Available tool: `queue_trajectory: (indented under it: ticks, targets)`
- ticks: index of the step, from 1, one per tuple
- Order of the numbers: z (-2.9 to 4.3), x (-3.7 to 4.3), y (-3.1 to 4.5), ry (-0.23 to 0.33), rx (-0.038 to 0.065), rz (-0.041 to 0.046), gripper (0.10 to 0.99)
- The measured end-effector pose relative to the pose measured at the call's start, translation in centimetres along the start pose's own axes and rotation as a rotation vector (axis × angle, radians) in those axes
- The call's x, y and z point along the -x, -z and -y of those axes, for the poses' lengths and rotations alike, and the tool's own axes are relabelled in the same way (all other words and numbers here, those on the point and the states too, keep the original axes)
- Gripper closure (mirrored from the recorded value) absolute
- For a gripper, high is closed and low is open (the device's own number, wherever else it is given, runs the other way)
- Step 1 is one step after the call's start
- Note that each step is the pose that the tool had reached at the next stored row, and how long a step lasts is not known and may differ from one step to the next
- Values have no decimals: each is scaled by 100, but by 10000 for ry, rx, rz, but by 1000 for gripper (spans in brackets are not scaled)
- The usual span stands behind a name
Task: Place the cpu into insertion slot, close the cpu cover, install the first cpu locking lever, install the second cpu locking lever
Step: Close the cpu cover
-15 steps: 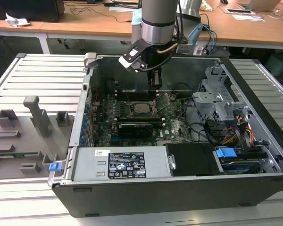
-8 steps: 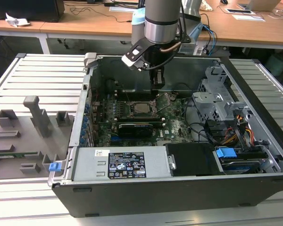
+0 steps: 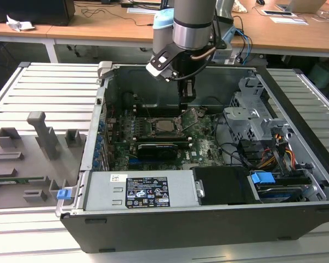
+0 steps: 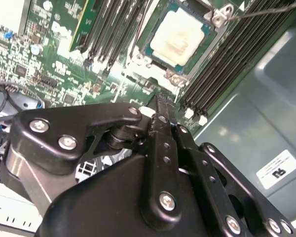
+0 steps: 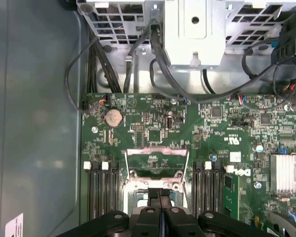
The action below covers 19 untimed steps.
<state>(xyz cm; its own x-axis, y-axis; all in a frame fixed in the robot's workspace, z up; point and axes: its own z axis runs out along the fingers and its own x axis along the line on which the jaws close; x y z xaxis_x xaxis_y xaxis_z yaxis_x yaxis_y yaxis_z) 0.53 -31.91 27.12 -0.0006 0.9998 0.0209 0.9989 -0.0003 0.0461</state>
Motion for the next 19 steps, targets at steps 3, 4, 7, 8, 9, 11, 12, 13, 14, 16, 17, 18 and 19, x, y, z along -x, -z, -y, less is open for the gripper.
queue_trajectory:
  ticks: [3,4,7,8,9,11,12,13,14,16,17,18,19]
  targets:
    - [-74,0,-15,19,-6,0,980]
    - [-82,1,-16,22,-7,1,980]
    - [-115,0,-21,29,-6,-1,980]
    - [-129,0,-22,31,-7,-1,980]
    - [-145,0,-24,38,-7,-1,980]
    - [-181,1,-28,58,-7,2,980]
    - [-198,0,-30,67,-8,2,980]
    - [-207,0,-31,69,-7,2,980]
    - [-215,0,-31,71,-7,3,980]
    - [-257,1,-34,78,-8,21,980]
    - [-274,1,-37,83,-7,24,980]
    - [-313,0,-44,111,-8,29,980]
    - [-344,1,-53,128,-10,39,980]
